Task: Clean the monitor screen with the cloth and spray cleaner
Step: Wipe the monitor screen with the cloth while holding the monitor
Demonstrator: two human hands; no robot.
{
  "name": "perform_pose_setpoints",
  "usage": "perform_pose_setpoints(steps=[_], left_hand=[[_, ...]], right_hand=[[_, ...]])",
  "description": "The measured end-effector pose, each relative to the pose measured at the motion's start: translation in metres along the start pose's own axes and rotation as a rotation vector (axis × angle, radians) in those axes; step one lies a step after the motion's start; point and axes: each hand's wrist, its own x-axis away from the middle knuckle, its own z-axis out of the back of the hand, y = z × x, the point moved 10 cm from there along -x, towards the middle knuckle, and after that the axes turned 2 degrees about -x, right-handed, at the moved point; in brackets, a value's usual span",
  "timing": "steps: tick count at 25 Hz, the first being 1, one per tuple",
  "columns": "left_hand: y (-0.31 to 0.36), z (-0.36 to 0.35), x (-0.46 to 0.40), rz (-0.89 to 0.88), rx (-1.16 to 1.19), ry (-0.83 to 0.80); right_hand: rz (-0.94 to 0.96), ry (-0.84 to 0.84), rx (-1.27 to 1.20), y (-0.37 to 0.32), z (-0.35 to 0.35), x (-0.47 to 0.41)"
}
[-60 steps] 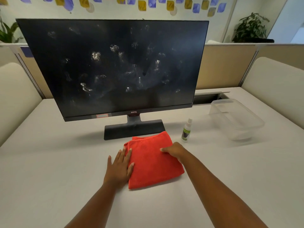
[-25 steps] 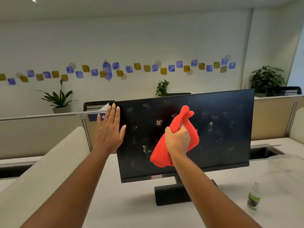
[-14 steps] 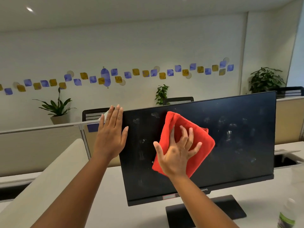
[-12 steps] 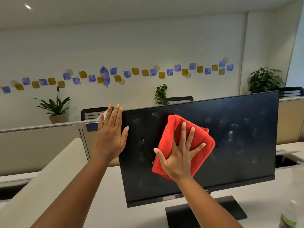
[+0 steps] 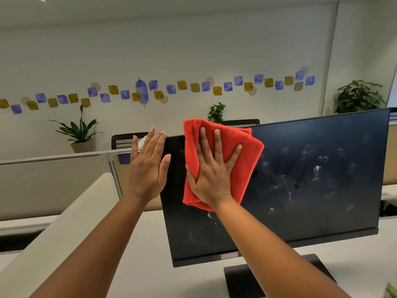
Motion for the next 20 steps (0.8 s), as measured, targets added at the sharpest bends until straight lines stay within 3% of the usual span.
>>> perform_pose_setpoints(steps=[5,14,20], left_hand=[[0.000,0.007,-0.001,-0.016,0.050,-0.018],[0.003,0.015,-0.004,0.011,0.031,-0.041],[0.009,0.018,-0.010,0.029,0.056,-0.056]], right_hand=[[0.265,-0.094,0.056,-0.029,-0.015,0.023],[0.512,-0.278,0.200,-0.034,-0.045,0.116],[0.475,-0.171,0.135,-0.045,-0.019,0.035]])
